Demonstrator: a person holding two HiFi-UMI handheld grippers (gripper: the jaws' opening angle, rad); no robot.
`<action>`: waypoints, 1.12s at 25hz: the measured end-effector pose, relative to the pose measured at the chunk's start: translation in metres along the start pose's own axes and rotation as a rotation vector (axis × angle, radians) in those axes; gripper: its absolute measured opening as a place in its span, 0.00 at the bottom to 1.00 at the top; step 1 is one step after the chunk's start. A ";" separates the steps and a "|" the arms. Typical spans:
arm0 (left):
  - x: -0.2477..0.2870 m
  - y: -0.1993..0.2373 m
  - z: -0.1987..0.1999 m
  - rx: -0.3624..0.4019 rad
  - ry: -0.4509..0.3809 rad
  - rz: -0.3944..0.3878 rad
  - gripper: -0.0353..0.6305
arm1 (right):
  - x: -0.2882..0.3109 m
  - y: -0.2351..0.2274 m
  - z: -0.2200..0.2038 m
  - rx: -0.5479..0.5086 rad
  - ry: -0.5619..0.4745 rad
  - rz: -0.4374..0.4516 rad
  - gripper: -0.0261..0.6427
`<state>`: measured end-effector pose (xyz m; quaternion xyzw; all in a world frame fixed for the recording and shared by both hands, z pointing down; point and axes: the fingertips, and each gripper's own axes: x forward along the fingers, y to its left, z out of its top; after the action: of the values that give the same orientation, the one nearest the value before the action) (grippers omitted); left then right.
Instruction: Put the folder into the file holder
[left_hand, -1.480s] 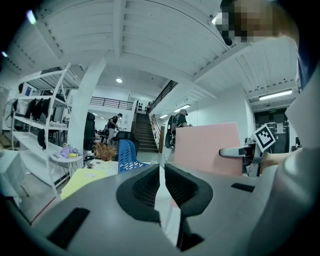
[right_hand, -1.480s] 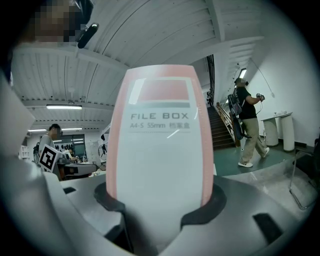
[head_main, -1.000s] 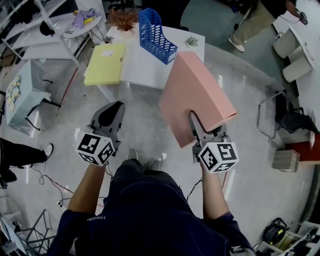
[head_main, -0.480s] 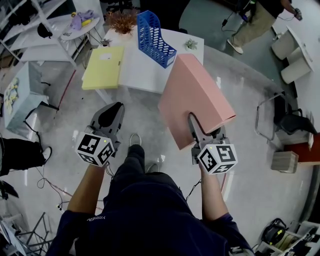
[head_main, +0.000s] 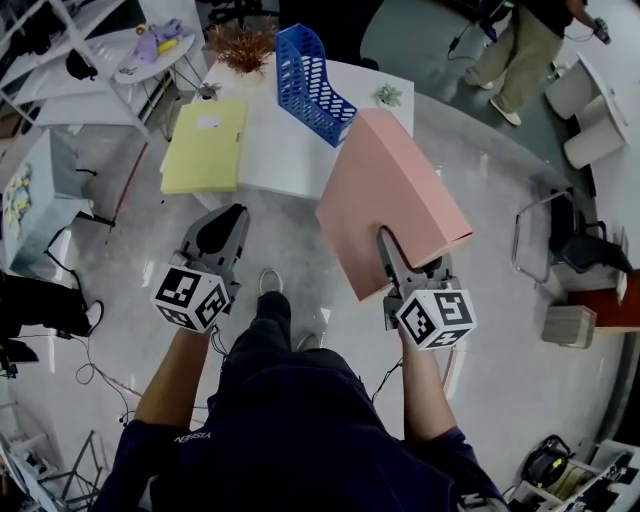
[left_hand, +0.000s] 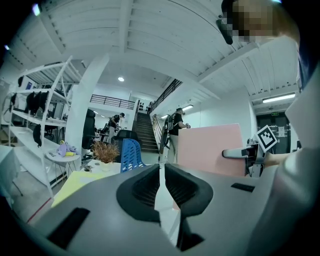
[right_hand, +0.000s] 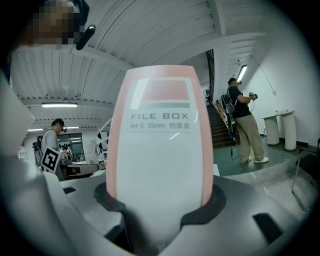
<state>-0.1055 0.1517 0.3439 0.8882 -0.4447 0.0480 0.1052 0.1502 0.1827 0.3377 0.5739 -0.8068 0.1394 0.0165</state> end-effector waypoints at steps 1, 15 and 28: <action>0.005 0.005 0.000 -0.003 0.004 0.000 0.14 | 0.007 -0.001 0.001 0.002 0.004 -0.001 0.46; 0.068 0.073 0.003 -0.025 0.035 -0.018 0.14 | 0.094 -0.008 0.006 0.011 0.041 0.000 0.45; 0.119 0.122 0.010 -0.041 0.055 -0.057 0.14 | 0.154 -0.012 0.018 0.036 0.052 -0.011 0.45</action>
<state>-0.1320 -0.0145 0.3734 0.8964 -0.4171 0.0604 0.1371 0.1115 0.0327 0.3521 0.5745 -0.8004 0.1688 0.0277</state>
